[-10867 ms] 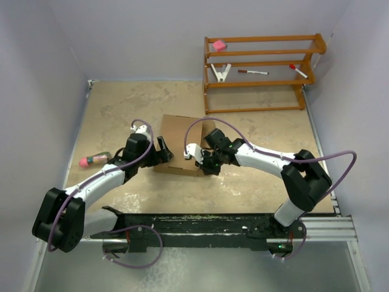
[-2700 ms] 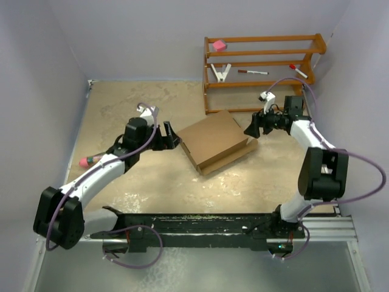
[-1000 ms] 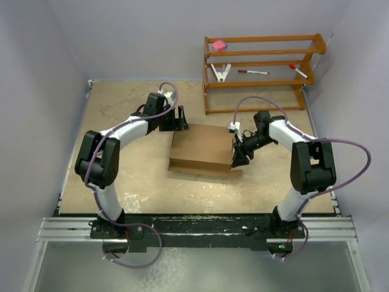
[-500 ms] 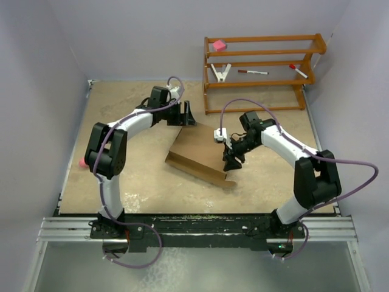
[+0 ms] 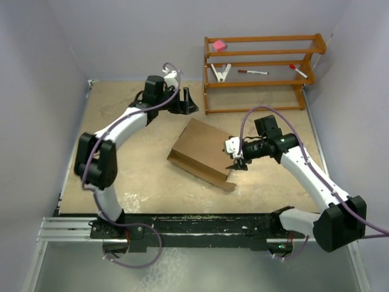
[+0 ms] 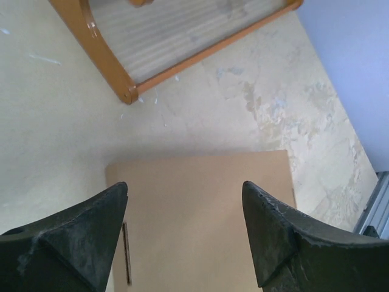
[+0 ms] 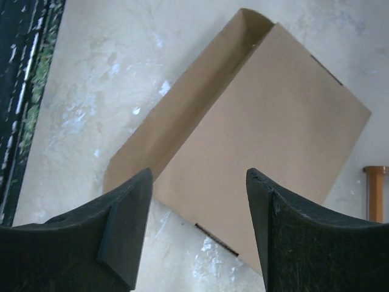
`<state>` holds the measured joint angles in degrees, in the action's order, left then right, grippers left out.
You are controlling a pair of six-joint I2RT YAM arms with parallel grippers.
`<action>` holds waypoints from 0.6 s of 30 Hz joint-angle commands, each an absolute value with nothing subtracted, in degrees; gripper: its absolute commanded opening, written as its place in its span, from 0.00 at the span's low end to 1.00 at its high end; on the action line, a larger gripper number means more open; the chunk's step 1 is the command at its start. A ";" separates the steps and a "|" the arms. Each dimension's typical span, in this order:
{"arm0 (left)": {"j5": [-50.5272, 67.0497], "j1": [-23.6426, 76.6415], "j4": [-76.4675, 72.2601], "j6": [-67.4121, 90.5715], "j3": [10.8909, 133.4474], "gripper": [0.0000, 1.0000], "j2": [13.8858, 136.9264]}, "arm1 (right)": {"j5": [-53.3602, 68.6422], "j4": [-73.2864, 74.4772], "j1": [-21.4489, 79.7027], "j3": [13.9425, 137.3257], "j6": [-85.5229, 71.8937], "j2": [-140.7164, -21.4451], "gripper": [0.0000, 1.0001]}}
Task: Fold the paper box
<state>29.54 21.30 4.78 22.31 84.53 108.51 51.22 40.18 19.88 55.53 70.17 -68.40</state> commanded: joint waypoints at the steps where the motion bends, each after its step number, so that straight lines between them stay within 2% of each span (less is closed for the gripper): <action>1: 24.44 21.33 1.01 23.74 74.87 0.77 91.45 | 51.85 28.57 19.82 57.02 56.92 -70.34 0.64; 3: 25.27 21.87 -0.10 26.96 67.42 0.76 85.35 | 46.09 21.83 19.46 57.19 42.37 -71.10 0.64; 6: 23.88 25.84 -0.48 31.40 57.09 0.76 76.55 | 39.54 14.61 15.57 58.51 28.71 -71.33 0.64; 10: 15.96 33.53 -1.07 37.54 46.16 0.75 69.58 | 31.79 10.19 8.96 58.37 21.43 -74.11 0.63; 12: 11.37 36.93 -0.27 40.75 42.59 0.66 68.15 | 30.08 10.56 6.57 58.85 20.34 -76.09 0.58; 14: 8.56 38.76 0.46 42.46 39.95 0.58 68.13 | 27.79 10.11 5.33 58.83 19.61 -78.00 0.45; 18: 5.87 39.11 1.42 42.44 40.08 0.41 71.72 | 26.10 10.71 4.99 59.31 19.91 -80.28 0.37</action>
